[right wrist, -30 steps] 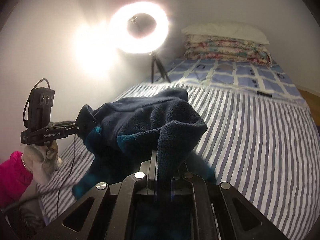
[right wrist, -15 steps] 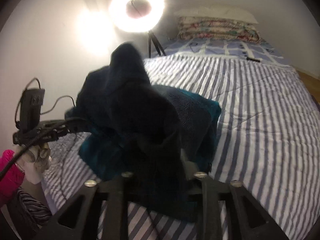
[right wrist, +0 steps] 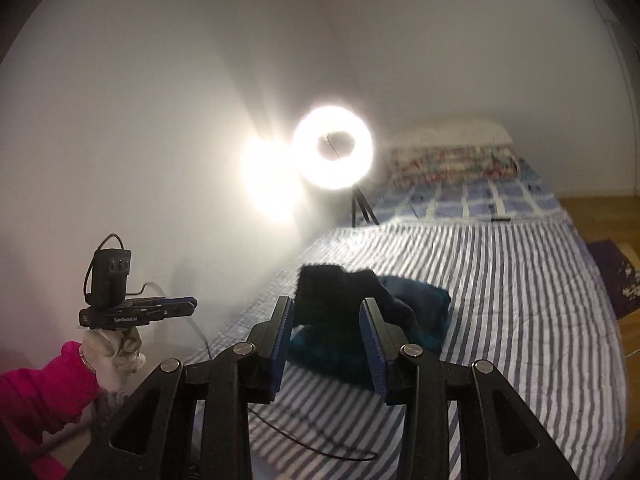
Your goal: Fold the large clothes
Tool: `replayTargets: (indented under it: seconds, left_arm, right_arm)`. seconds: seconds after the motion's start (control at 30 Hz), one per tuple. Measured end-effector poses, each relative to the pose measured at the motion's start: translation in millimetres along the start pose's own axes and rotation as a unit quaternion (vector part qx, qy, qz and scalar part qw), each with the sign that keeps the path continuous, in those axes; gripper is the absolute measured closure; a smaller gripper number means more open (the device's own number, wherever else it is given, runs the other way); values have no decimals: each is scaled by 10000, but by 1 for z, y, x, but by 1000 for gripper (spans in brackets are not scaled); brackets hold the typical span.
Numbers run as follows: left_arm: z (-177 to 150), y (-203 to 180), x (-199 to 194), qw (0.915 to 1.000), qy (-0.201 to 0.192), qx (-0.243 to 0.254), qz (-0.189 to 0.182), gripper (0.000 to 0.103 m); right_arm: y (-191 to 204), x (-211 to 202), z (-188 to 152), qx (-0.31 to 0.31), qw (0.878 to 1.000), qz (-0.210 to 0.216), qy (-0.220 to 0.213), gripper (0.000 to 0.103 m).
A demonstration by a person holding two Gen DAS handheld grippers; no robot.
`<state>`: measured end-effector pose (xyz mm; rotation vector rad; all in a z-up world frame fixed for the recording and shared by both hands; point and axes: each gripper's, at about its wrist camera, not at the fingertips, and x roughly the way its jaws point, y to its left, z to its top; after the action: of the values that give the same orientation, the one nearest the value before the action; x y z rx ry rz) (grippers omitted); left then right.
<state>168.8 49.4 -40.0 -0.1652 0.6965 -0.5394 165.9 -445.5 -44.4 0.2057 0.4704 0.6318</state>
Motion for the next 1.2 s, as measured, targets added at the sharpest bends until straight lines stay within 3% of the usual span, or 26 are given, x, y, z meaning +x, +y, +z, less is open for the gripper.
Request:
replayTargets:
  seconds: [0.07,0.1,0.17,0.3,0.37,0.43,0.53,0.67,0.8,0.83,0.9,0.93,0.97,1.03,1.2]
  left_arm:
    - [8,-3,-15,9999,-114,-116,-9,54]
    - [14,-3,-24,9996,-205,-214,-42,51]
    - [24,1,-30,9988,-351,-337,-29,34]
    - [33,28,-14,9956,-483,-807,-24,34]
    - [34,44,9,9939,-461,-995,137,34]
    - [32,62,32,9905,-335,-1330,48,34]
    - [24,88,61,9826,-242,-1839,-85,34]
    - [18,117,85,9747,-240,-2220,-40,34]
    - [14,143,97,9670,-265,-2532,-16,34]
    - [12,146,99,9658,-271,-2578,-3,34]
    - [12,154,101,9635,-296,-2661,49,34]
    - [11,156,101,9629,-297,-2680,78,34]
    - [11,159,102,9623,-293,-2703,112,34]
    - [10,161,105,9618,-268,-2722,145,34]
    - [6,163,122,9627,-60,-2691,290,34]
  right_arm:
    - [15,-16,3,-46,9999,57,-85,53]
    - [24,-25,7,-61,9998,89,-141,50]
    - [33,-34,12,-91,9998,49,-167,49]
    - [38,-35,14,-103,9997,-22,-237,47]
    - [29,-13,13,50,9999,4,-160,47]
    - [20,16,13,2,10000,71,2,45]
    - [5,71,8,159,9993,185,278,33]
    - [-4,147,3,-132,9976,-221,648,32]
    - [-9,196,-1,-179,9957,-416,813,32]
    - [-9,207,-3,-312,9946,-504,853,34]
    - [-6,231,-9,-539,9904,-618,1112,65]
    - [-6,240,-13,-596,9877,-639,1294,88]
    - [-7,250,-21,-648,9833,-697,1551,96]
    - [-6,251,-34,-805,9790,-717,1731,103]
    - [-8,226,-87,-1231,9627,-569,2340,103]
